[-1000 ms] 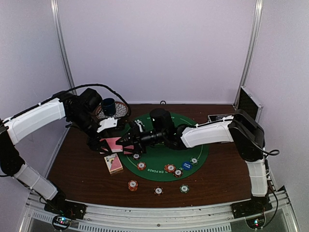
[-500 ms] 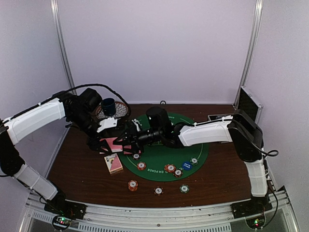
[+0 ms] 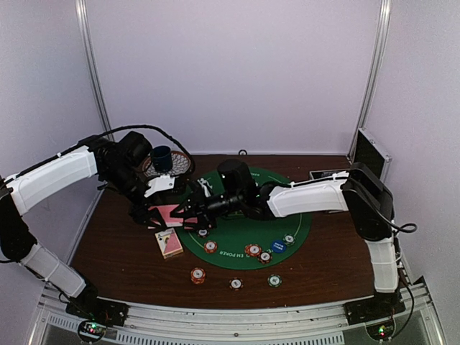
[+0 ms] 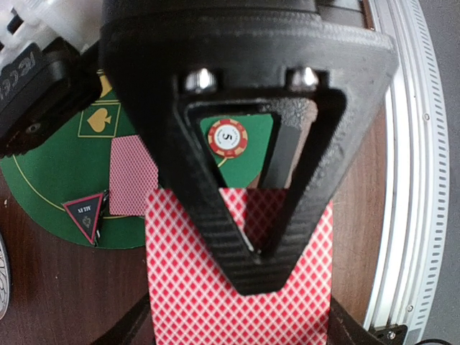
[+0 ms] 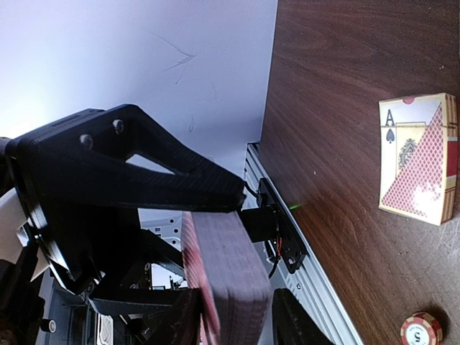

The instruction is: Distribute texas hold em gaming equipment

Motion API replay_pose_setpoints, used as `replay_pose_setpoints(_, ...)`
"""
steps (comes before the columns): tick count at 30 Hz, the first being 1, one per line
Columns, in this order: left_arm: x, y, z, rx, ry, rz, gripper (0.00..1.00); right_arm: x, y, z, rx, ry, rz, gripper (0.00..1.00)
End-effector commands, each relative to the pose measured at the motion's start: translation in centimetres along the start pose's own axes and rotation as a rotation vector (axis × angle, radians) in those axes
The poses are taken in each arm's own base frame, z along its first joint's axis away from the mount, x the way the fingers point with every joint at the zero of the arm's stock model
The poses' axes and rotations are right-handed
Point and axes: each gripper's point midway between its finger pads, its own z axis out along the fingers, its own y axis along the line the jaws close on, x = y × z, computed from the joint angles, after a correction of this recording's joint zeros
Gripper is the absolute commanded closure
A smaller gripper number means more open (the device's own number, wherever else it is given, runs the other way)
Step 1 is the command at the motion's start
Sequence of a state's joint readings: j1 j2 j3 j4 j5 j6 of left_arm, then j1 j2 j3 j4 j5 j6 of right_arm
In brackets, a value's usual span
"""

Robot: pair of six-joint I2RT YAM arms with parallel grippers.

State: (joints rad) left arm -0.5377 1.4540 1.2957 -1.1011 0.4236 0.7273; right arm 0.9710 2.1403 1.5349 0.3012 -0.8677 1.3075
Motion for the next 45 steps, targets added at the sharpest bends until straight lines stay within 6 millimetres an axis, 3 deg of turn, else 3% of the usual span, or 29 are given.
replay_pose_setpoints(1, -1.1, 0.0, -1.0, -0.021, -0.055, 0.018, 1.00, -0.1, -0.6, -1.5, 0.038, -0.030, 0.007, 0.64)
replay_pose_setpoints(13, -0.9, 0.1, -0.8, -0.019, -0.049, 0.011, 1.00, 0.3, 1.4, -2.6, 0.028, -0.030, -0.030, 0.66)
replay_pose_setpoints(19, -0.8, 0.1, -0.7, -0.017, -0.044, 0.007, 1.00, 0.6, 1.2, -3.4, 0.051, -0.032, -0.038, 0.69)
replay_pose_setpoints(29, -0.8, 0.1, -0.6, -0.017, -0.039, 0.005, 1.00, 0.3, 2.9, -3.9, 0.016, -0.048, -0.050, 0.87)
replay_pose_setpoints(41, -0.5, 0.2, -0.4, -0.018, -0.030, 0.006, 1.00, 0.6, 3.6, -3.6, -0.023, -0.034, -0.038, 0.92)
replay_pose_setpoints(45, -0.5, 0.2, -0.4, -0.020, -0.027, 0.006, 1.00, 0.6, 3.8, -3.7, -0.028, -0.037, -0.040, 1.00)
